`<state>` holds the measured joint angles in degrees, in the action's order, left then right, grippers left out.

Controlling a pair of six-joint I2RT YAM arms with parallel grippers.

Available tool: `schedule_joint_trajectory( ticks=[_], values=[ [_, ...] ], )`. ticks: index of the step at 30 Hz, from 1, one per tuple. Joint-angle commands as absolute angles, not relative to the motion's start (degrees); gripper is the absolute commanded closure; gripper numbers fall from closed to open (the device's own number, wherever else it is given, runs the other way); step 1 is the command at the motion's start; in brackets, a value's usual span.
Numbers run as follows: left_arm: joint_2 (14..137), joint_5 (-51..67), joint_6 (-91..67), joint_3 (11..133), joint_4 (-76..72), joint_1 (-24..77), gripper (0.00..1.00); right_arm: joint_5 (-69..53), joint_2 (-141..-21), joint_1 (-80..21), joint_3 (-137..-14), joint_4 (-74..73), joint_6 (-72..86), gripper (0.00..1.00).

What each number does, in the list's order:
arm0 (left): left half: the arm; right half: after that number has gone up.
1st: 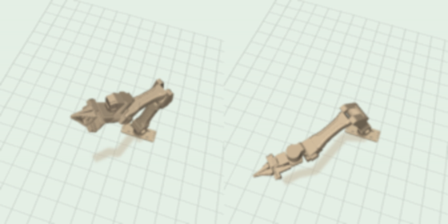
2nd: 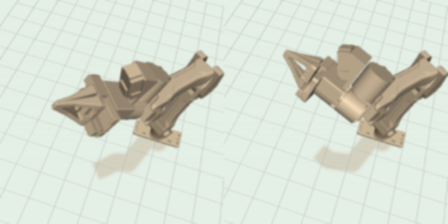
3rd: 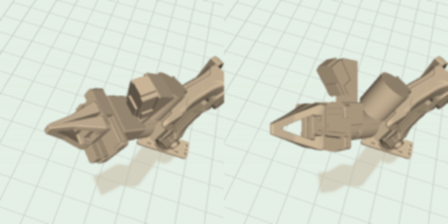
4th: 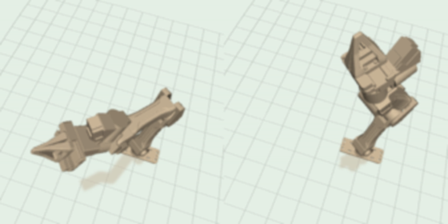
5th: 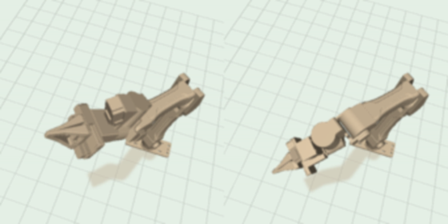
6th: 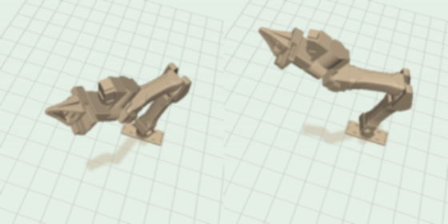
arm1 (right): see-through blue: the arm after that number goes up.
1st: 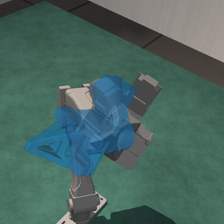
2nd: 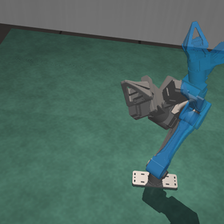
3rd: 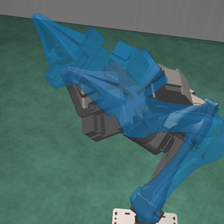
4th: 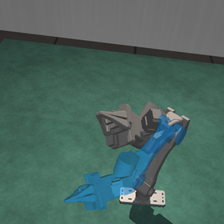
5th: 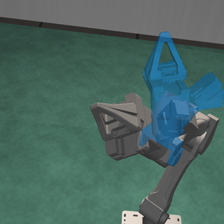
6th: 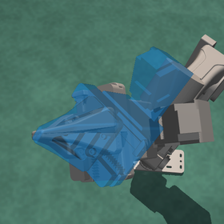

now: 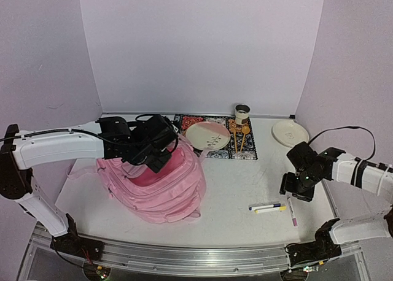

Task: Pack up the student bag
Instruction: Pick up the pen from the corner of the board.

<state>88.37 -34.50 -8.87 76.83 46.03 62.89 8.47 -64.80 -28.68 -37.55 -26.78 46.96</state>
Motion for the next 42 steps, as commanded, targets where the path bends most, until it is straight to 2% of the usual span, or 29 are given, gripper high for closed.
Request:
schedule_joint_trajectory(
  ticks=[1,11,21,28,35,42],
  values=[
    [86.7,-36.2,-8.3,74.6,38.9,62.7,1.0,7.4,-64.3,-24.2,-34.4,-31.9,46.3,0.34],
    [84.4,-37.4,-8.1,72.1,36.4,62.5,1.0,4.1,-72.2,-18.5,-32.9,-28.3,43.8,0.58],
    [84.3,-37.8,-7.5,70.7,35.0,62.2,1.0,3.7,-80.1,-17.9,-33.8,-26.1,42.5,0.76],
    [84.6,-37.4,-7.4,70.4,34.5,61.6,1.0,6.9,-83.1,-17.0,-35.4,-26.1,41.0,0.82],
    [84.4,-37.1,-7.5,70.3,34.3,60.8,1.0,9.0,-86.6,-16.0,-37.3,-25.7,38.2,1.0],
    [83.9,-36.1,-7.7,70.2,34.1,59.8,1.0,10.7,-84.1,-16.1,-41.0,-26.6,36.5,1.0]
  ],
)
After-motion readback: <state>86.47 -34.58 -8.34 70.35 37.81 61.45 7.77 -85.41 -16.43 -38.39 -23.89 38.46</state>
